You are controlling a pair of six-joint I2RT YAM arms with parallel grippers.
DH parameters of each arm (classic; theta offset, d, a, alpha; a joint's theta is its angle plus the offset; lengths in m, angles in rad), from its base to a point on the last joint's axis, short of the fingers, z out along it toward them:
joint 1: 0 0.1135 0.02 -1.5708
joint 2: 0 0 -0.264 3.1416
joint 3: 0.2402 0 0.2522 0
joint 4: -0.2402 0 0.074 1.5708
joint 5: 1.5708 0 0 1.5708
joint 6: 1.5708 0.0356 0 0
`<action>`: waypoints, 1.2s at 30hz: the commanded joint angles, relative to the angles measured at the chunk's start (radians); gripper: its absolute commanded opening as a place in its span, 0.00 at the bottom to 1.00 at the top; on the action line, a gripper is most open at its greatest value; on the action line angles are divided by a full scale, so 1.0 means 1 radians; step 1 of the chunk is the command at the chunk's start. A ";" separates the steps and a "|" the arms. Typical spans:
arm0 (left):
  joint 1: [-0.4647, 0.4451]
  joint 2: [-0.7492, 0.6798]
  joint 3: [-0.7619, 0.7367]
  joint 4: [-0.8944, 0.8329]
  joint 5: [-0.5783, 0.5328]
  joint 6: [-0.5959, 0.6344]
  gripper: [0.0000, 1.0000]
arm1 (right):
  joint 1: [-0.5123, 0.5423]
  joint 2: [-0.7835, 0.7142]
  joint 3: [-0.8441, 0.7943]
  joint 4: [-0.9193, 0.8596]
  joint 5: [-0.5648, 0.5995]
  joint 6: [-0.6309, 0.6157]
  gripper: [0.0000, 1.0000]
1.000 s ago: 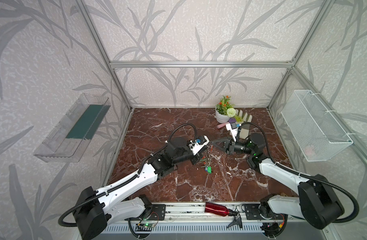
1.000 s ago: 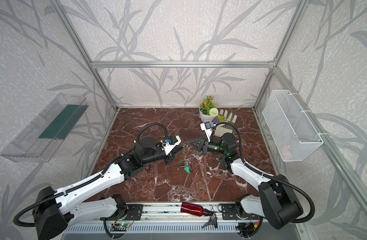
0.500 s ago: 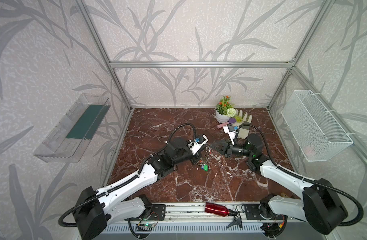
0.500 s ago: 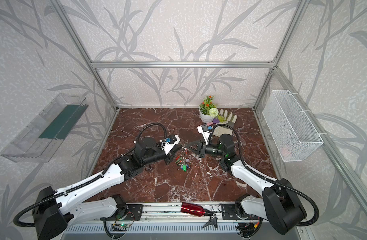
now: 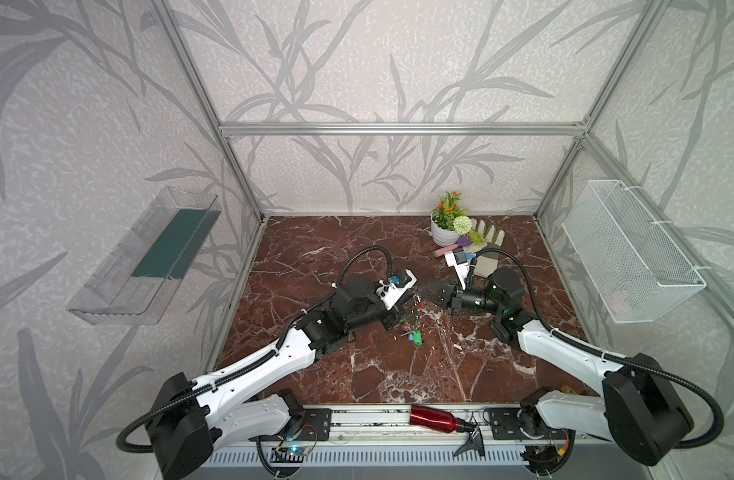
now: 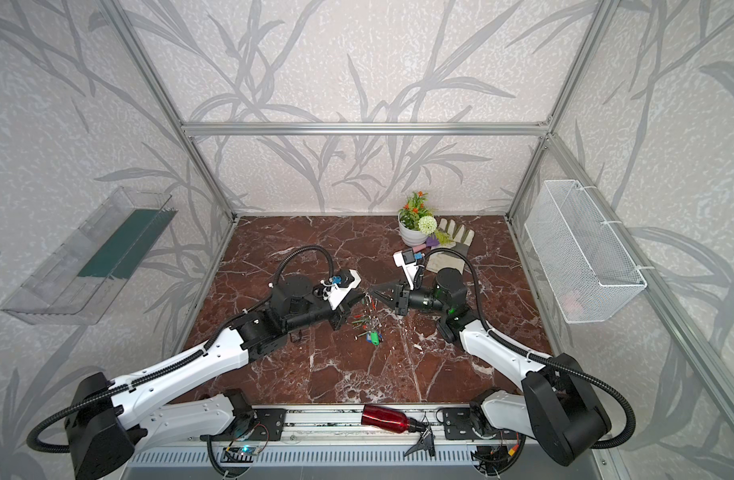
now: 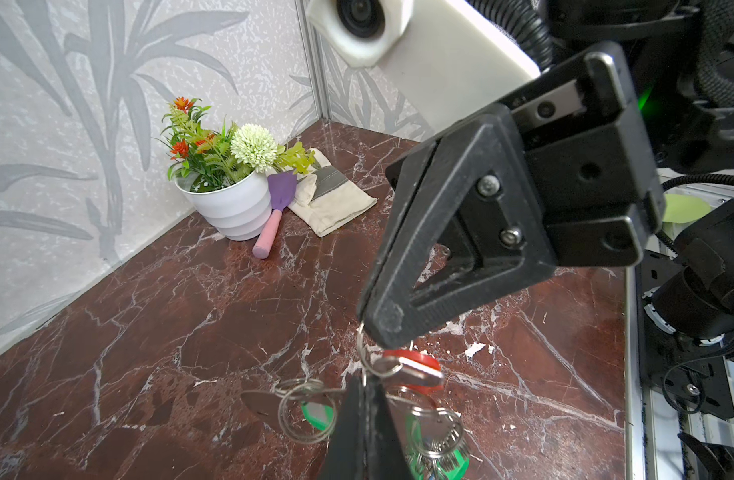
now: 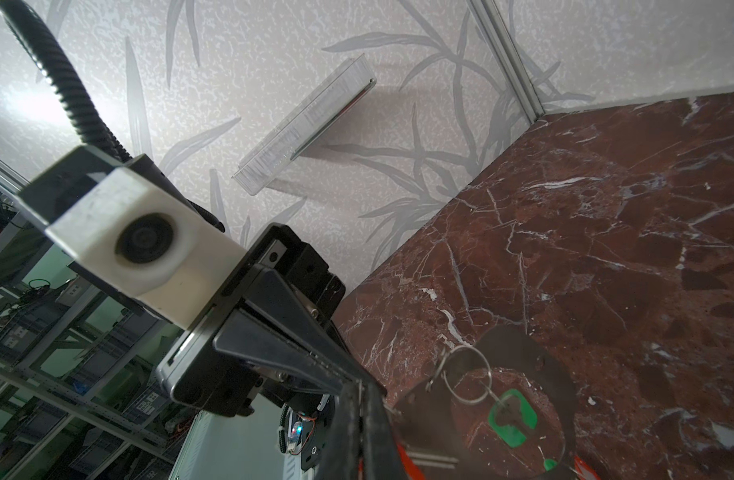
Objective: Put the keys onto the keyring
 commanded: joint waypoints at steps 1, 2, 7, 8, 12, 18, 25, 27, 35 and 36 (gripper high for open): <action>-0.012 -0.023 0.004 0.073 0.017 -0.014 0.00 | 0.013 -0.010 -0.003 -0.006 0.044 -0.028 0.00; -0.013 -0.022 0.005 0.073 0.017 -0.017 0.00 | 0.014 -0.012 -0.006 -0.008 0.054 -0.028 0.00; -0.019 -0.023 0.004 0.077 0.017 -0.028 0.00 | 0.025 -0.014 -0.010 -0.012 0.083 -0.037 0.00; -0.020 -0.022 0.004 0.078 0.016 -0.033 0.00 | 0.027 -0.016 -0.011 -0.012 0.092 -0.036 0.00; -0.022 -0.024 0.006 0.084 0.009 -0.048 0.00 | 0.028 -0.026 -0.016 -0.071 0.117 -0.082 0.00; -0.023 -0.025 0.000 0.107 0.002 -0.081 0.00 | 0.031 -0.045 -0.018 -0.122 0.145 -0.118 0.00; -0.023 -0.016 0.010 0.118 -0.015 -0.138 0.00 | 0.041 -0.055 -0.023 -0.147 0.172 -0.143 0.00; -0.024 -0.012 0.013 0.120 -0.006 -0.158 0.00 | 0.046 -0.053 -0.023 -0.148 0.177 -0.146 0.00; -0.038 -0.010 0.006 0.116 -0.010 -0.166 0.00 | 0.053 -0.046 -0.027 -0.111 0.199 -0.126 0.00; -0.038 -0.010 0.004 0.116 -0.022 -0.169 0.00 | 0.053 -0.049 -0.028 -0.110 0.198 -0.124 0.00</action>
